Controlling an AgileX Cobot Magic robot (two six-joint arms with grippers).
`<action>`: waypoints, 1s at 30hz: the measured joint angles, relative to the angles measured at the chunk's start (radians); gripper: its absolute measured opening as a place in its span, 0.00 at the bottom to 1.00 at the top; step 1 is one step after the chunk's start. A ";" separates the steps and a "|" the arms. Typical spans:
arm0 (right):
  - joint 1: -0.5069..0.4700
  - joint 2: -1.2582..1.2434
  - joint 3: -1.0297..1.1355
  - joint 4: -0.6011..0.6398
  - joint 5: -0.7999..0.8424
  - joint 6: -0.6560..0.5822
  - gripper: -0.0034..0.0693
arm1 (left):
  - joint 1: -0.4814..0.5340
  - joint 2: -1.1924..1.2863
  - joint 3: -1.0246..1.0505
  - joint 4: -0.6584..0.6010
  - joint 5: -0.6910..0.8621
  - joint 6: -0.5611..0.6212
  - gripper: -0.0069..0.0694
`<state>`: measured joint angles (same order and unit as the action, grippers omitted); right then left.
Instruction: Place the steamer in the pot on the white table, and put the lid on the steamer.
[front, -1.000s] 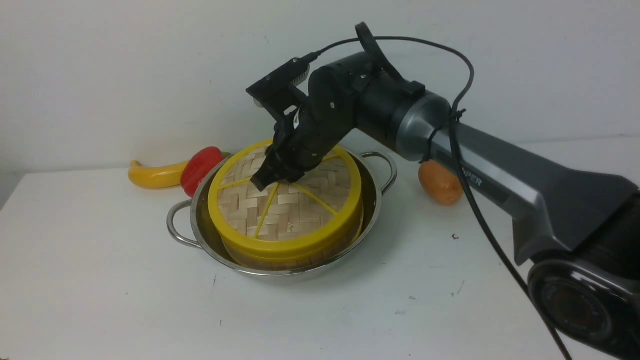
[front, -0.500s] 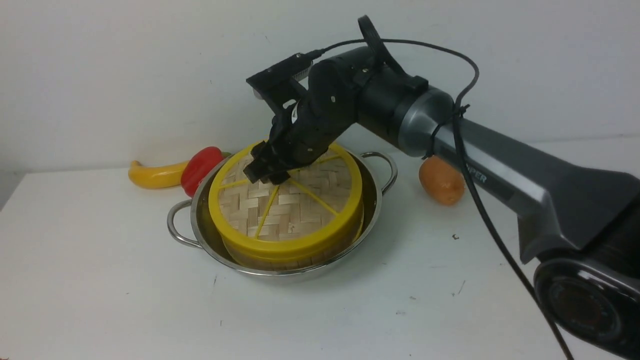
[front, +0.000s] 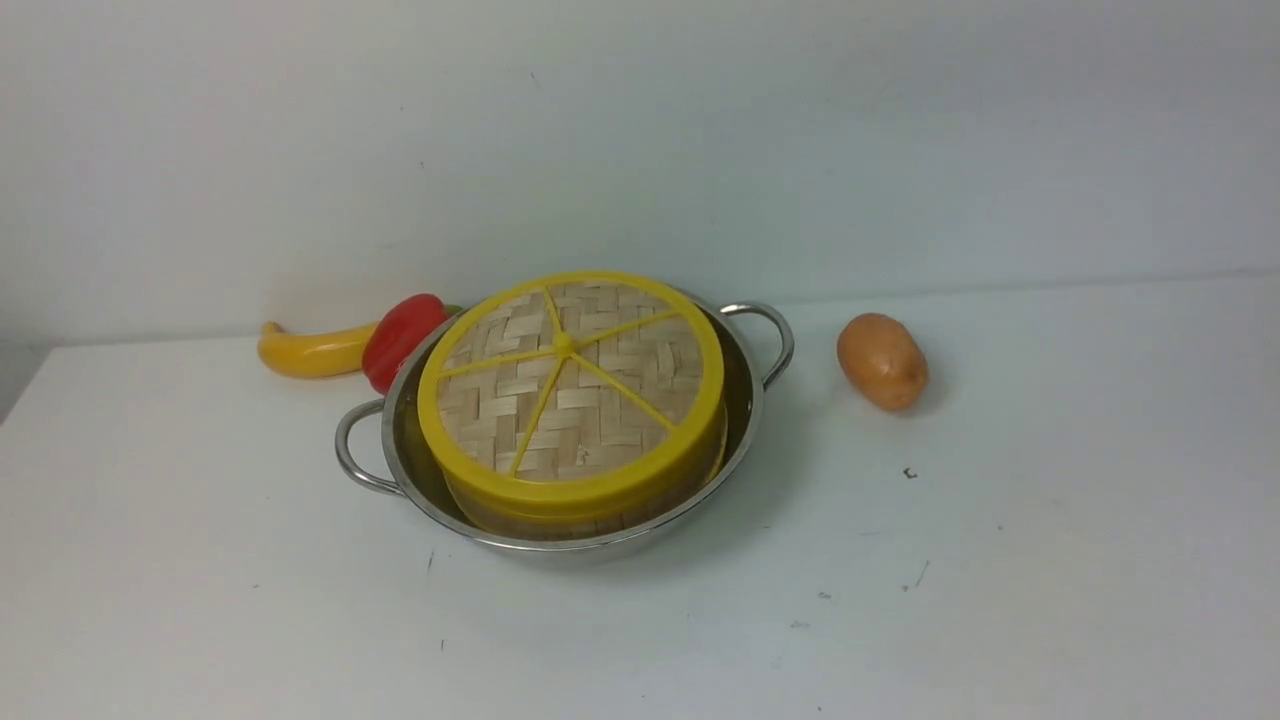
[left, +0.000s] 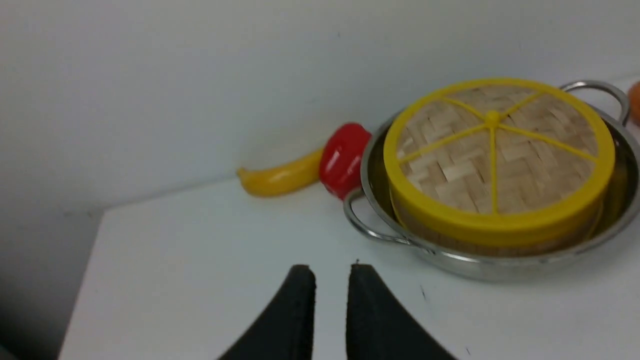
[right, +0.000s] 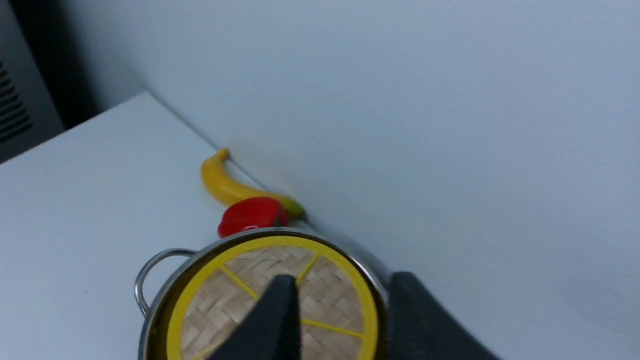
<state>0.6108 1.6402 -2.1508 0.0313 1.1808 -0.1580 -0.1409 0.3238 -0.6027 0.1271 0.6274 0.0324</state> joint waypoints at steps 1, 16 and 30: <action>-0.011 -0.063 0.062 -0.004 -0.006 -0.002 0.21 | 0.000 0.000 0.000 0.007 -0.015 -0.001 0.22; -0.035 -0.976 1.361 -0.007 -0.673 0.227 0.04 | 0.000 0.000 0.000 0.011 0.009 -0.016 0.23; -0.035 -0.999 1.412 -0.108 -0.638 0.240 0.06 | 0.000 0.000 0.000 0.010 0.009 -0.016 0.23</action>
<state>0.5760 0.6412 -0.7387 -0.0771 0.5431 0.0816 -0.1409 0.3238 -0.6027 0.1367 0.6364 0.0166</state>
